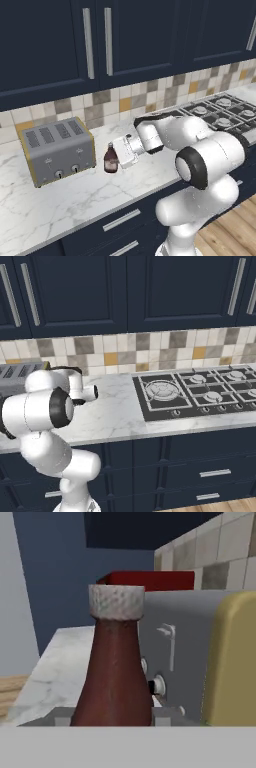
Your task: Place the ketchup and ketchup from the counter to the top shelf of the fridge. If the existing items in the fridge are on the top shelf, move them to other shelves.
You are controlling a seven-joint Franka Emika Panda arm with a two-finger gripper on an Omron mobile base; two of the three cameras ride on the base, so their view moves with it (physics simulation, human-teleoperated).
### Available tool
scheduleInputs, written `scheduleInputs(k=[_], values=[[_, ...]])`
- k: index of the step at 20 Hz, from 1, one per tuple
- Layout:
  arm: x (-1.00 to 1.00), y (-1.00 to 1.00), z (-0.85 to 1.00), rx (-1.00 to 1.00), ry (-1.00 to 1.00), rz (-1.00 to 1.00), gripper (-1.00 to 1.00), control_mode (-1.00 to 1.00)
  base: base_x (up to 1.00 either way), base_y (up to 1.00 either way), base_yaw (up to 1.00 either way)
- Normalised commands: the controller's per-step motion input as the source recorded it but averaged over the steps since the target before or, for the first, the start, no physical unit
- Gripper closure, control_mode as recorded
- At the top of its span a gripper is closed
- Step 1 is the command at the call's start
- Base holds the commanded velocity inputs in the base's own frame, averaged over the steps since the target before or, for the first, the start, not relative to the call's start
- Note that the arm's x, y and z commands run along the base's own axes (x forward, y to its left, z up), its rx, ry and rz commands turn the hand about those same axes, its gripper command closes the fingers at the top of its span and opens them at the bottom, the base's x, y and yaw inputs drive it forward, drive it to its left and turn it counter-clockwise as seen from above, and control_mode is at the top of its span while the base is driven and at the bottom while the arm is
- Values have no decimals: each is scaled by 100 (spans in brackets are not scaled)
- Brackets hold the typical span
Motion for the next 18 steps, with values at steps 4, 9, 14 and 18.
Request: scheduleInputs(k=[4, 9, 14, 18], values=[[-100, -39, 100, 8, -3, -6, 100, -100, 0, 0, 0], [-100, -11, 100, 0, -4, -6, 100, -100, 0, 0, 0], [-100, -1, 100, 0, -3, -1, 100, -100, 0, 0, 0], [-100, -9, 100, 0, -6, 0, 100, -100, 0, 0, 0]])
